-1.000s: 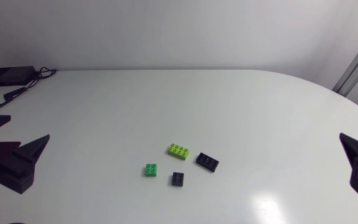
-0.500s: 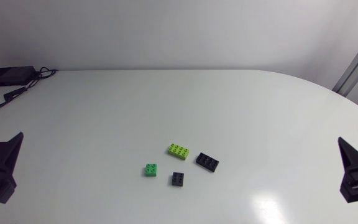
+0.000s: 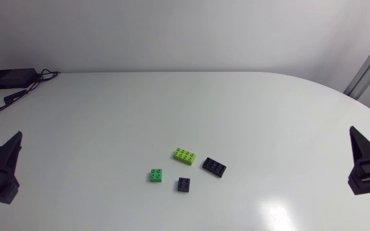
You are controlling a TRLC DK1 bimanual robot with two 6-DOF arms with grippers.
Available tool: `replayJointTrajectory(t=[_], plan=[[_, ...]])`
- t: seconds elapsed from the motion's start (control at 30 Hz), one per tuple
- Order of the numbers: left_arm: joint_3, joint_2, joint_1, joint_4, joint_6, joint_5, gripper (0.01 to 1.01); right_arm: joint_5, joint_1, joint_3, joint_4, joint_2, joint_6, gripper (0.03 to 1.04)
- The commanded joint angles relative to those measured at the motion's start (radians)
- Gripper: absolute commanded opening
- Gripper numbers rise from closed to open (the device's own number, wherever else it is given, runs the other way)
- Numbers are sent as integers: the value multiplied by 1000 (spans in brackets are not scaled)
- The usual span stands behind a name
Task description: Separate the duplo bricks
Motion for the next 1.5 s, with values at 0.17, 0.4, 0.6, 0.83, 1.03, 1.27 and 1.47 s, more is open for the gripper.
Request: replayJointTrajectory(t=[0.17,0.4,0.6,0.83,1.03,1.27,1.47], plan=[[-87,-22,11,121,39,-5,985,-17,-14,-127,173,-16,-31,995],[-161,-21,11,192,59,-5,985,-42,-14,-253,302,-16,-28,995],[-256,-18,8,278,79,1,985,-77,-16,-339,395,-15,-48,995],[-361,-9,5,377,79,4,985,-116,-12,-404,448,-15,-108,993],[-371,-7,-14,370,84,4,985,-119,9,-436,443,-13,-142,995],[-394,-16,-28,334,104,4,985,-122,-2,-440,399,-6,-143,993],[-411,-15,-28,333,132,4,985,-134,-2,-457,418,-7,-73,995]])
